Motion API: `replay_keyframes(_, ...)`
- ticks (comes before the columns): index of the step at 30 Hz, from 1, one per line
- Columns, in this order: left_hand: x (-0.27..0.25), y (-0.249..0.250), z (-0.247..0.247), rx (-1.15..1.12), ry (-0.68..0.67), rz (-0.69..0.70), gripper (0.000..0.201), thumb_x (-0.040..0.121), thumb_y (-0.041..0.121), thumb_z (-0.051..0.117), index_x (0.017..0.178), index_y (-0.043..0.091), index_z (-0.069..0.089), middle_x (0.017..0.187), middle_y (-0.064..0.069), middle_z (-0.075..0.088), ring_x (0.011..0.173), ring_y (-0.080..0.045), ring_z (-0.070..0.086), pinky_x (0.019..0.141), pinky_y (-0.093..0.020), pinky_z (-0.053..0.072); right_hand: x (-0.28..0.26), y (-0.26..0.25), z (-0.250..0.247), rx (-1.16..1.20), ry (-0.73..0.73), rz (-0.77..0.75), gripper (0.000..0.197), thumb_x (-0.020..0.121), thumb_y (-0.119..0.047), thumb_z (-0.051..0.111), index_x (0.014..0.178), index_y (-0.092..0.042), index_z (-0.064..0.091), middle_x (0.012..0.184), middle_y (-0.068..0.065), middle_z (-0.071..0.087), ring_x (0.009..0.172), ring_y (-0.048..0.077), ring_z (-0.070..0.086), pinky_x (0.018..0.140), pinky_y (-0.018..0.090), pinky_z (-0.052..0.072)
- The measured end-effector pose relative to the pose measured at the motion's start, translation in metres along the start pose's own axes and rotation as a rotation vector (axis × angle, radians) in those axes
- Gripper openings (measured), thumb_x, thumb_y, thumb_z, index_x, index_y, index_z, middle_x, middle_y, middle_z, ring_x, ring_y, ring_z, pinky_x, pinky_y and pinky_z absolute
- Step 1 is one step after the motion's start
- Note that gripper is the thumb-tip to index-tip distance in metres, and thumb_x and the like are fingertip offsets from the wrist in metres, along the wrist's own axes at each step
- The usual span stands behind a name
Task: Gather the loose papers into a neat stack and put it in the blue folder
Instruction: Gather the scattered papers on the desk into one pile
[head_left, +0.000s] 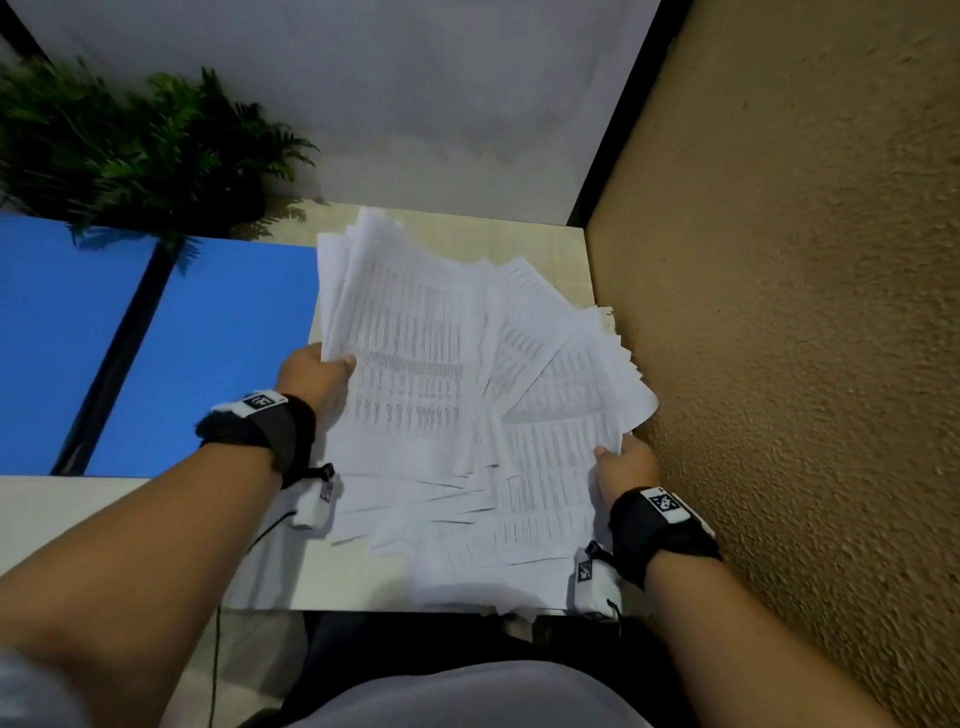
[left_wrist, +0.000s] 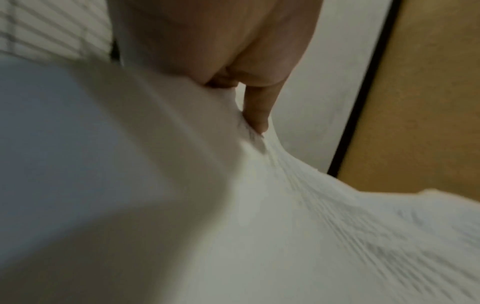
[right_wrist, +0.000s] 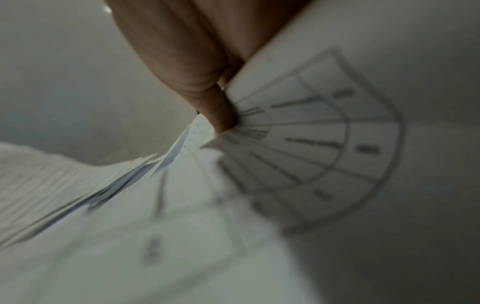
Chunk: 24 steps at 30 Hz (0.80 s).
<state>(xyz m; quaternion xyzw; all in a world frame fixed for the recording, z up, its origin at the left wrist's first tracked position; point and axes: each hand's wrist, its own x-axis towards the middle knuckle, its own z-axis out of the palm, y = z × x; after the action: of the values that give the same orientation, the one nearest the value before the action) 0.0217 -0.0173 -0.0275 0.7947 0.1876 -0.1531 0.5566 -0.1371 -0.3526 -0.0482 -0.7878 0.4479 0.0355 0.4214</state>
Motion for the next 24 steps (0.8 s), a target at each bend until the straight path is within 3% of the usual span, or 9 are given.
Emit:
replay_keyframes(4, -0.029, -0.019, -0.003, 0.010, -0.076, -0.089, 0.036, 0.095, 0.022, 0.060, 0.118, -0.007, 0.061, 0.065, -0.009, 0.052, 0.057, -0.021, 0.046, 0.065, -0.033, 0.047, -0.011, 0.009, 0.000, -0.010, -0.133, 0.003, 0.030, 0.094, -0.003, 0.051, 0.123, -0.001, 0.058, 0.124, 0.019, 0.062, 0.114, 0.035, 0.058, 0.098, 0.039, 0.045)
replay_keyframes(5, -0.036, -0.024, -0.002, 0.091, -0.123, -0.099, 0.056, 0.096, 0.025, 0.059, 0.126, -0.011, 0.027, 0.062, -0.011, 0.055, 0.055, -0.021, 0.048, 0.069, -0.035, 0.048, -0.013, 0.010, 0.001, -0.013, -0.157, -0.017, 0.032, 0.093, -0.001, 0.050, 0.123, -0.004, 0.059, 0.123, 0.017, 0.063, 0.114, 0.034, 0.058, 0.099, 0.039, 0.046)
replay_keyframes(6, -0.043, -0.026, 0.000, 0.204, -0.188, -0.111, 0.043, 0.096, 0.030, 0.059, 0.088, -0.009, 0.044, 0.060, -0.014, 0.060, 0.053, -0.024, 0.054, 0.069, -0.035, 0.047, -0.012, 0.010, 0.001, -0.024, -0.164, -0.046, 0.034, 0.092, 0.000, 0.049, 0.123, -0.007, 0.060, 0.122, 0.016, 0.064, 0.114, 0.034, 0.058, 0.099, 0.039, 0.046)
replay_keyframes(9, -0.058, -0.040, 0.003, 0.416, -0.353, -0.202, 0.057, 0.091, 0.040, 0.065, 0.122, -0.007, 0.056, 0.095, -0.021, 0.069, 0.086, -0.034, 0.067, 0.082, -0.033, 0.043, -0.009, 0.006, -0.002, -0.090, -0.166, -0.106, 0.031, 0.091, 0.001, 0.046, 0.114, -0.008, 0.065, 0.114, 0.017, 0.067, 0.109, 0.036, 0.060, 0.095, 0.039, 0.048)
replay_keyframes(12, -0.063, -0.039, 0.008, 0.395, -0.361, -0.100, 0.029, 0.090, 0.029, 0.068, 0.082, 0.003, 0.057, 0.059, -0.010, 0.051, 0.049, -0.024, 0.048, 0.061, -0.031, 0.040, -0.004, 0.002, -0.006, -0.157, -0.187, -0.137, 0.027, 0.091, 0.002, 0.044, 0.107, -0.001, 0.065, 0.103, 0.017, 0.065, 0.101, 0.033, 0.061, 0.082, 0.028, 0.044)
replay_keyframes(14, -0.061, -0.034, 0.012, 0.328, -0.284, -0.021, 0.023, 0.088, 0.025, 0.069, 0.087, 0.007, 0.055, 0.061, -0.009, 0.050, 0.048, -0.023, 0.046, 0.050, -0.026, 0.040, -0.001, -0.001, -0.009, -0.182, -0.183, -0.148, 0.026, 0.091, 0.002, 0.044, 0.106, 0.000, 0.065, 0.102, 0.018, 0.065, 0.097, 0.031, 0.060, 0.079, 0.026, 0.039)
replay_keyframes(16, -0.061, -0.028, 0.017, 0.233, -0.289, -0.013, 0.016, 0.092, 0.021, 0.066, 0.096, 0.009, 0.055, 0.069, -0.008, 0.052, 0.057, -0.022, 0.049, 0.052, -0.026, 0.042, 0.003, -0.004, -0.010, -0.201, -0.196, -0.156, 0.026, 0.091, 0.001, 0.045, 0.107, -0.001, 0.065, 0.107, 0.021, 0.065, 0.101, 0.034, 0.060, 0.079, 0.026, 0.039)
replay_keyframes(21, -0.061, -0.023, 0.033, 0.108, -0.403, -0.072, 0.040, 0.091, 0.021, 0.067, 0.128, 0.014, 0.052, 0.111, -0.008, 0.061, 0.104, -0.026, 0.057, 0.089, -0.036, 0.045, 0.006, -0.013, -0.011, -0.296, -0.263, -0.118, 0.022, 0.092, -0.004, 0.049, 0.107, 0.003, 0.064, 0.113, 0.022, 0.064, 0.107, 0.036, 0.059, 0.086, 0.032, 0.044)
replay_keyframes(24, -0.059, -0.017, 0.043, 0.269, -0.424, 0.009, 0.040, 0.089, 0.023, 0.071, 0.124, 0.012, 0.055, 0.108, -0.006, 0.064, 0.101, -0.025, 0.061, 0.083, -0.033, 0.048, 0.007, -0.014, -0.012, -0.311, -0.284, -0.096, 0.025, 0.091, -0.009, 0.055, 0.113, 0.001, 0.062, 0.118, 0.019, 0.063, 0.112, 0.034, 0.058, 0.094, 0.033, 0.045)
